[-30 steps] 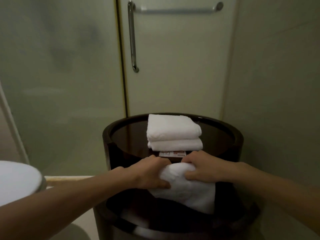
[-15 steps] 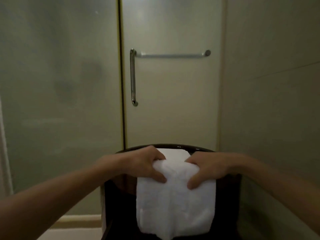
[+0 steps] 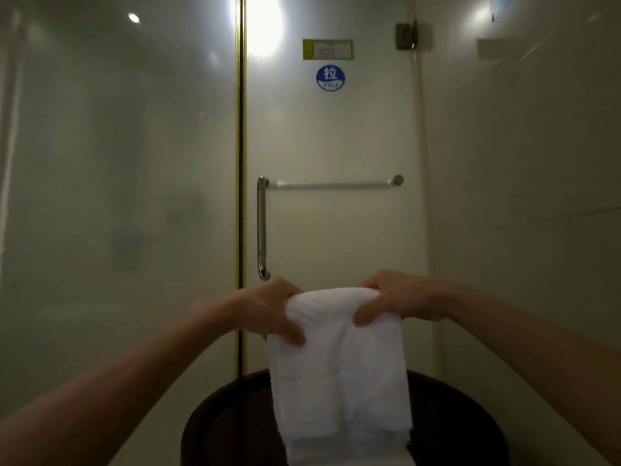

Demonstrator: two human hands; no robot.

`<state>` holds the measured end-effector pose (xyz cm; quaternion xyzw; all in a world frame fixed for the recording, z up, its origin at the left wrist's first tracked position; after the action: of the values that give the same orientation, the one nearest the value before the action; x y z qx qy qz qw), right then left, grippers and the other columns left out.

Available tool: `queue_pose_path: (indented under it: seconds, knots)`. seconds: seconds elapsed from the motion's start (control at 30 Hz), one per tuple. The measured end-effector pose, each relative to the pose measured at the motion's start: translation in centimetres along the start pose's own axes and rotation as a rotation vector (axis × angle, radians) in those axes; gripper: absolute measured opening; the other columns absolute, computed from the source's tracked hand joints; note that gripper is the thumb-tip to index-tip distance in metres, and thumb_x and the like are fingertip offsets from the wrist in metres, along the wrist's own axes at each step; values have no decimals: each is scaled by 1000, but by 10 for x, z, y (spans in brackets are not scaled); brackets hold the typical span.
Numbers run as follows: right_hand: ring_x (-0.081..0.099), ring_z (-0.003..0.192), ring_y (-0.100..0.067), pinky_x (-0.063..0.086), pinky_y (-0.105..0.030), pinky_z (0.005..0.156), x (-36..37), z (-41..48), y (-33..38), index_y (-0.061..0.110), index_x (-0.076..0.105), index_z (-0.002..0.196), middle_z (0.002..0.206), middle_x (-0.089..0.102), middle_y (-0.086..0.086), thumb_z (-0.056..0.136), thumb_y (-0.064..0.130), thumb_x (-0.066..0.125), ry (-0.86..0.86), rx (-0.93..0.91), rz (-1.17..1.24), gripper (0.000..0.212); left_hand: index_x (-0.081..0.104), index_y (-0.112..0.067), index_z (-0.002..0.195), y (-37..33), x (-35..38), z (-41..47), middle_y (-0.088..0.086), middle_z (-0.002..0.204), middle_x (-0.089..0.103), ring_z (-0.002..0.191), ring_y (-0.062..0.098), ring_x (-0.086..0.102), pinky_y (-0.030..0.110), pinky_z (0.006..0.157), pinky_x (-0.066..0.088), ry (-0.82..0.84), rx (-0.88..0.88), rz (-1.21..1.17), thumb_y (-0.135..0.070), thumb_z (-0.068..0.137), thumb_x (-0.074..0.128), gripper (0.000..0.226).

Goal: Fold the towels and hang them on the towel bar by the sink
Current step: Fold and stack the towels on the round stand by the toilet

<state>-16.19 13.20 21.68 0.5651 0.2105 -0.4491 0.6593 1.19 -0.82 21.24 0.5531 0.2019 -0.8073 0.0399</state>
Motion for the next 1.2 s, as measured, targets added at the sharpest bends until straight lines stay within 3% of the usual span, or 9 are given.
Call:
queue_pose_path:
  seconds: [0.17,0.33,0.43,0.57,0.67,0.83,0.97,1.07,1.2]
  knots:
    - [59,79,-17,45,-30,65,-22,32,6,7,72,93,84,67,-6,71,16,78,-339,-157,-151,24,66,-20,88,2,-21,33,0,81,66,77,18,62,23,60,40,-407,122,163,-21,66,80,26]
    - [60,92,-26,45,-31,72,3,52,-15,18,62,104,103,65,-7,76,22,70,-594,-214,-317,29,58,-22,101,13,12,52,2,97,67,81,19,59,27,64,37,-658,99,332,-22,77,68,26]
    - [56,97,-28,43,-34,75,36,51,-45,19,55,111,109,57,-6,83,23,61,-540,-199,-536,29,52,-22,107,33,61,53,1,106,62,90,18,57,25,68,35,-590,99,394,-20,80,66,31]
    - [53,104,-28,37,-34,81,87,32,-87,20,51,115,114,55,-4,88,29,53,-362,-234,-826,29,44,-19,125,56,132,37,4,125,52,112,25,51,31,85,38,-291,93,492,-23,84,56,42]
    - [53,109,-27,36,-34,85,114,12,-108,20,50,121,120,55,-4,89,31,53,-251,-245,-813,34,36,-22,135,64,156,18,0,138,47,122,22,48,33,94,38,-172,89,419,-36,89,52,51]
    - [54,112,-27,41,-35,91,124,-5,-111,18,48,130,129,55,-5,90,36,52,-233,-269,-702,43,34,-28,141,60,158,-8,-5,143,45,126,17,47,33,101,41,-197,119,240,-45,88,51,58]
    - [55,113,-26,43,-35,95,125,-13,-113,20,46,130,129,56,-5,84,40,52,-212,-236,-631,50,23,-38,148,60,162,-21,-5,158,19,144,15,21,38,116,25,-134,97,153,-60,88,45,67]
    - [46,125,-19,30,-31,103,127,-20,-114,26,41,135,138,48,1,80,53,38,-225,-245,-636,61,12,-49,147,60,167,-23,-10,161,1,147,14,4,50,117,19,-113,65,98,-67,89,36,65]
    - [23,142,-17,17,-36,114,137,-25,-119,30,16,151,156,25,-1,85,66,11,-128,-227,-753,75,11,-48,147,59,173,-22,-8,161,7,147,16,4,53,116,20,-66,46,154,-62,93,30,59]
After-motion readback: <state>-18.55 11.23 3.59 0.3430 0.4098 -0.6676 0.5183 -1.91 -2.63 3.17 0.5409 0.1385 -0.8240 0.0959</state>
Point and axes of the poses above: each hand's wrist, its own z-axis towards the middle knuckle, its own x-axis out of the palm, y = z × x, the point moved 2 cm from there along z, towards the middle knuckle
